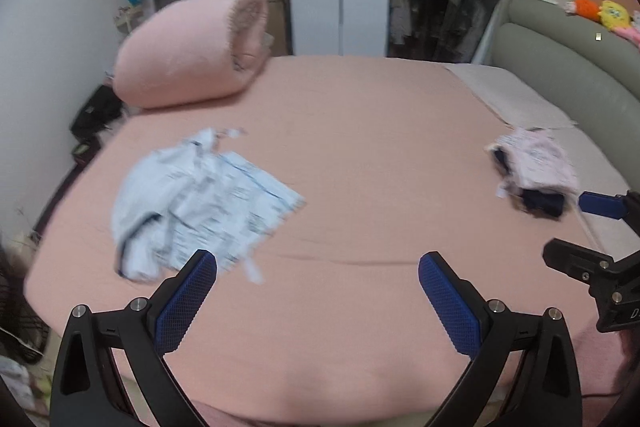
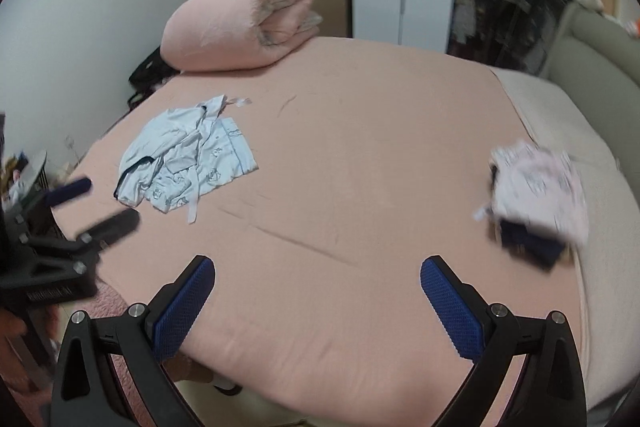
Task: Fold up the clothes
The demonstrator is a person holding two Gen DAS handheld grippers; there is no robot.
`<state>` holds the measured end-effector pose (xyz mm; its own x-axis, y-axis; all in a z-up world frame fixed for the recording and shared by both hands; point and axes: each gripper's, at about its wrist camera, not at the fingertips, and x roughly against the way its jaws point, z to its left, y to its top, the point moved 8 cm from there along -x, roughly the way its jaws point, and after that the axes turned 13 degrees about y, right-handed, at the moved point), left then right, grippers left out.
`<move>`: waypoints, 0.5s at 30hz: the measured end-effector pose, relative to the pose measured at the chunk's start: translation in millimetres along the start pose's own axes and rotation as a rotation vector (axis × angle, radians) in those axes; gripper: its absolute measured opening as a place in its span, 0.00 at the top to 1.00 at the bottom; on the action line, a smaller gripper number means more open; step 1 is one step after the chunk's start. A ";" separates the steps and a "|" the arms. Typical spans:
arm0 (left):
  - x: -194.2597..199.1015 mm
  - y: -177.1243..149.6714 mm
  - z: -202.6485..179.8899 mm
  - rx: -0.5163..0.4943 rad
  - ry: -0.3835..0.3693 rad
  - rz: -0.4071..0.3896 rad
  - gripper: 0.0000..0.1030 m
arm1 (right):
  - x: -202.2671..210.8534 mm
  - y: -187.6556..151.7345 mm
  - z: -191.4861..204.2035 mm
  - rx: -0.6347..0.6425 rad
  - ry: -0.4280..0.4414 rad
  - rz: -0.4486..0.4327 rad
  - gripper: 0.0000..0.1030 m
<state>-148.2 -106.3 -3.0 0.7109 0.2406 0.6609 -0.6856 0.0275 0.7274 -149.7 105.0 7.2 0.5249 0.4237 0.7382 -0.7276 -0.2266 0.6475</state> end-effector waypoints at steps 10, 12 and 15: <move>-83.0 10.0 128.9 0.100 0.135 0.076 0.00 | -110.0 81.3 75.6 0.113 0.110 0.031 0.00; -107.2 4.9 147.4 0.103 0.148 0.107 0.00 | -144.0 95.7 91.4 0.123 0.134 0.053 0.00; -144.9 -13.8 170.7 0.117 0.163 0.168 0.00 | -192.1 103.4 112.8 0.131 0.177 0.095 0.01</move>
<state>-214.9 -307.2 -77.3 0.5477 0.3856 0.7425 -0.7621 -0.1363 0.6330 -276.0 -98.7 -46.4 0.3629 0.5395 0.7598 -0.7006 -0.3796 0.6042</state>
